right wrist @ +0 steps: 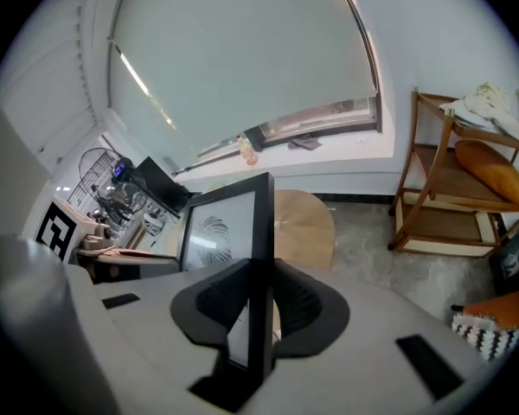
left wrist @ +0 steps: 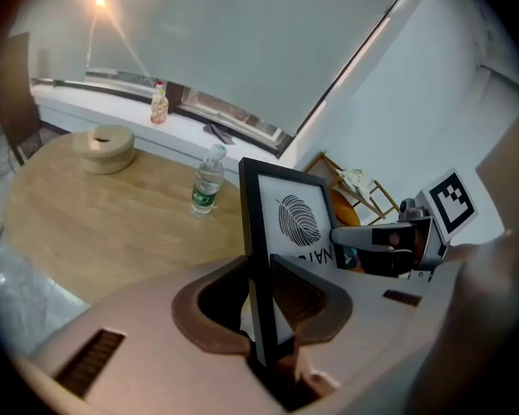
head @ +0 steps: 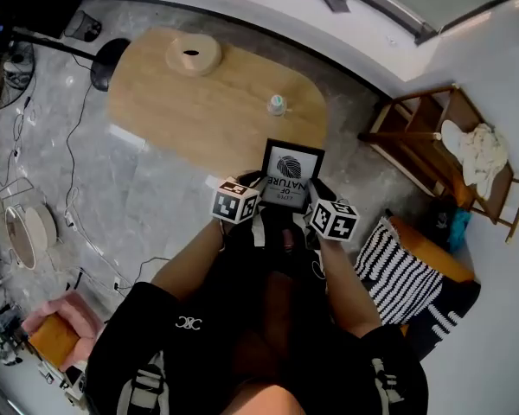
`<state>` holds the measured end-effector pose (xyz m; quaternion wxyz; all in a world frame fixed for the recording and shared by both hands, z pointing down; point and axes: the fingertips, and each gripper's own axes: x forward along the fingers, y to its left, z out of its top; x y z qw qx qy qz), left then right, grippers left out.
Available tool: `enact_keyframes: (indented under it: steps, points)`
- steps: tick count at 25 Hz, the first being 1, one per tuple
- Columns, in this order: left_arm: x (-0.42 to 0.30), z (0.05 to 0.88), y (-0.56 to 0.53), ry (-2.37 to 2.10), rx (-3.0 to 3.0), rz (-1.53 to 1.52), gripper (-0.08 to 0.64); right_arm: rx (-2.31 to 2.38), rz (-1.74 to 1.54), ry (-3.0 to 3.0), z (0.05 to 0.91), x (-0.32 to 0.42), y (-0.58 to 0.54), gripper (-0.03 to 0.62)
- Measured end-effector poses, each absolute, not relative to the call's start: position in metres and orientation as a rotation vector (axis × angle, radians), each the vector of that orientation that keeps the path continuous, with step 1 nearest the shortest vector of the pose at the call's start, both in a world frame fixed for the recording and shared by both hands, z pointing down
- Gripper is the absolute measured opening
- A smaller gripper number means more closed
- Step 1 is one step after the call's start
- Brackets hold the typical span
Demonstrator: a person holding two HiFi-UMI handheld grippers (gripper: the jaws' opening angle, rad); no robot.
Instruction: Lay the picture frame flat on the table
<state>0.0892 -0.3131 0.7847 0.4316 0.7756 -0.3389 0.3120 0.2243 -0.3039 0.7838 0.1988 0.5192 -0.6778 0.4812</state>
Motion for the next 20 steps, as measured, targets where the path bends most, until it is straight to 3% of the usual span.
enact_keyframes:
  steps: [20]
  points:
    - [0.065,1.042,-0.35,-0.85,1.666,0.821,0.092,1.232,1.416,-1.728,1.047,0.2,-0.359,0.097]
